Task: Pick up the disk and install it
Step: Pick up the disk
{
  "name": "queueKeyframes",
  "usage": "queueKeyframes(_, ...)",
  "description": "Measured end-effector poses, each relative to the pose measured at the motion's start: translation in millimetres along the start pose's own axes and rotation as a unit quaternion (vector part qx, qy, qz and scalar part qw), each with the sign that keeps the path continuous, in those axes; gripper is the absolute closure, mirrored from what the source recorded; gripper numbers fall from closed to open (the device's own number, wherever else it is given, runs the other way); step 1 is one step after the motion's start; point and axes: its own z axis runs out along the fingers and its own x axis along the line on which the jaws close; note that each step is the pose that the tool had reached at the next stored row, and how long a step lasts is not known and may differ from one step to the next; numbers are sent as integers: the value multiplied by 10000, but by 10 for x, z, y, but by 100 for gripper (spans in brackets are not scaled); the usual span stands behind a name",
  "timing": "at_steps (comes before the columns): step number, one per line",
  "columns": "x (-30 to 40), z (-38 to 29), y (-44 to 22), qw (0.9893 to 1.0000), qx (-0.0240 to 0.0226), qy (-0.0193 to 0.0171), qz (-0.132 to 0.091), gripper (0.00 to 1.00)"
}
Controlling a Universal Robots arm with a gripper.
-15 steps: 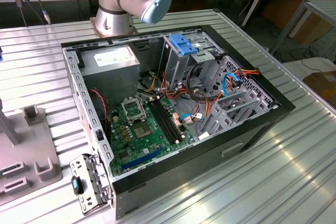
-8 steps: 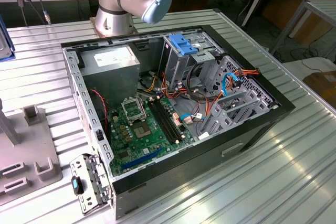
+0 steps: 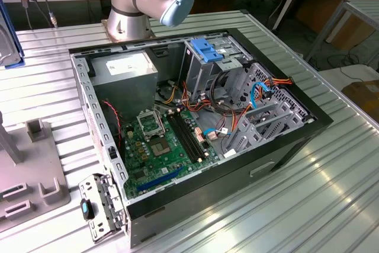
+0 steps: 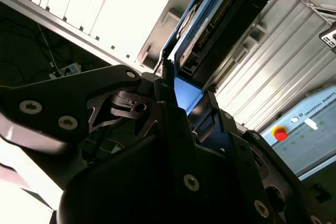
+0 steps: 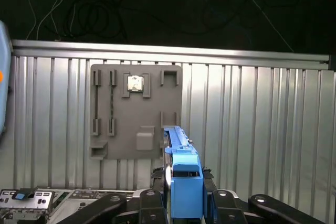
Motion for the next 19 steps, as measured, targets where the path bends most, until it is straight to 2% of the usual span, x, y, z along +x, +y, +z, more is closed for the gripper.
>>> queueKeyframes(3,1,0,-27,10000,0,0,-1,64)
queueKeyframes(7,7,-1,-207,10000,-1,0,0,64)
queueKeyframes(10,11,-1,-309,10000,0,0,0,64)
queueKeyframes(11,14,-1,-409,10000,-1,0,0,64)
queueKeyframes(12,16,-2,-458,10000,0,0,0,64)
queueKeyframes(19,23,-2,-667,10000,0,0,0,64)
